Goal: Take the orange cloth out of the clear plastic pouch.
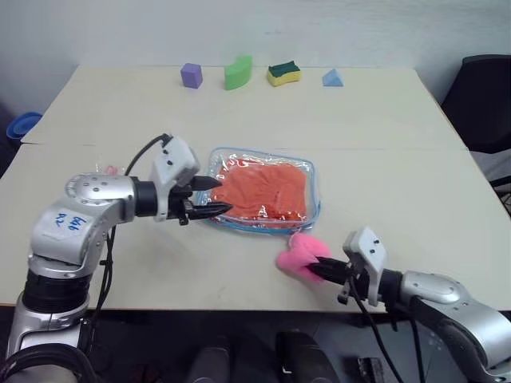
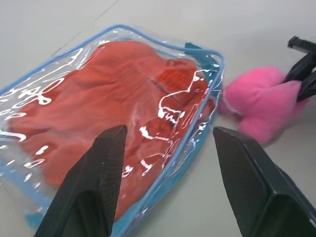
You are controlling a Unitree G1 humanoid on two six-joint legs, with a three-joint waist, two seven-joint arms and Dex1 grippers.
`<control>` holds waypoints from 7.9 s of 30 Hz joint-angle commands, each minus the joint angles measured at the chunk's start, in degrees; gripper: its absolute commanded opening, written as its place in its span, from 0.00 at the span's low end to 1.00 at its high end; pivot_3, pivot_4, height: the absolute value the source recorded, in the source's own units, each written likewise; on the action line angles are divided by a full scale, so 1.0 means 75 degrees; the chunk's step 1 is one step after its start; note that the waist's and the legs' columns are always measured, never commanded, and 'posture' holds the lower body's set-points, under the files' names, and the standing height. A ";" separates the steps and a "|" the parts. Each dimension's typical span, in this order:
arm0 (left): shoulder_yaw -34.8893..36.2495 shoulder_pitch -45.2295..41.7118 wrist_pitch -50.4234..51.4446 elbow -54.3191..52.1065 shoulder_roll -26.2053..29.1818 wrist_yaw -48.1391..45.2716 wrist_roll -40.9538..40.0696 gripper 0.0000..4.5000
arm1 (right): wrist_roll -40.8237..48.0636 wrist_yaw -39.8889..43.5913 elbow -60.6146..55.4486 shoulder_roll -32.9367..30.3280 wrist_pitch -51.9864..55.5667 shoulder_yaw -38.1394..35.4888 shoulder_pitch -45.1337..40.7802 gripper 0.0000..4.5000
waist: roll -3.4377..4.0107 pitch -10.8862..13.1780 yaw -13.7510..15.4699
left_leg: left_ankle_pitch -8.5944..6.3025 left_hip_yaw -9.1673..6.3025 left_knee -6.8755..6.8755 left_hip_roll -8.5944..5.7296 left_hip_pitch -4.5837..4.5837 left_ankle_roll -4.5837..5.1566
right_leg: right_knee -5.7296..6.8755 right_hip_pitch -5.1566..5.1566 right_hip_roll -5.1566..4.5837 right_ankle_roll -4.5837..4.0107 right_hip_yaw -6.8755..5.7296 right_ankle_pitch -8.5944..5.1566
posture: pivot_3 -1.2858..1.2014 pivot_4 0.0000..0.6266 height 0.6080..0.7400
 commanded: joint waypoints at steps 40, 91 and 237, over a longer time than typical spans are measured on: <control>-0.3591 -0.0942 -0.6970 0.3432 -0.2256 -0.2145 0.3019 0.38 | -0.5009 0.2855 0.5154 -0.2104 -0.6643 0.2459 -0.4929 0.85 | -0.0002 -0.0004 0.0118 | 0.0002 0.0035 0.0012 -0.0007 -0.0015 0.0012 | -0.0002 -0.0022 0.0000 0.0003 0.0013 0.0002 | 0.52 0.24 1.00; -0.2352 -0.0872 -0.5595 0.2038 -0.1041 -0.2331 0.1771 0.58 | -0.5405 0.3140 0.7489 -0.1419 -0.8452 0.1905 -0.5616 0.00 | 0.0006 -0.0002 -0.0073 | 0.0003 0.0035 0.0008 -0.0004 -0.0012 0.0009 | 0.0006 -0.0022 0.0000 0.0003 0.0010 0.0002 | 0.52 0.24 1.00; -0.1194 -0.1188 -0.2247 0.2441 -0.1839 -0.1034 0.0821 0.00 | -0.2723 -0.0612 -0.0227 -0.1411 -0.2653 0.1121 -0.0920 0.30 | 0.0015 -0.0007 -0.0025 | 0.0001 0.0010 0.0014 -0.0008 -0.0009 0.0004 | 0.0012 -0.0012 0.0006 0.0001 0.0010 0.0004 | 0.52 0.24 1.00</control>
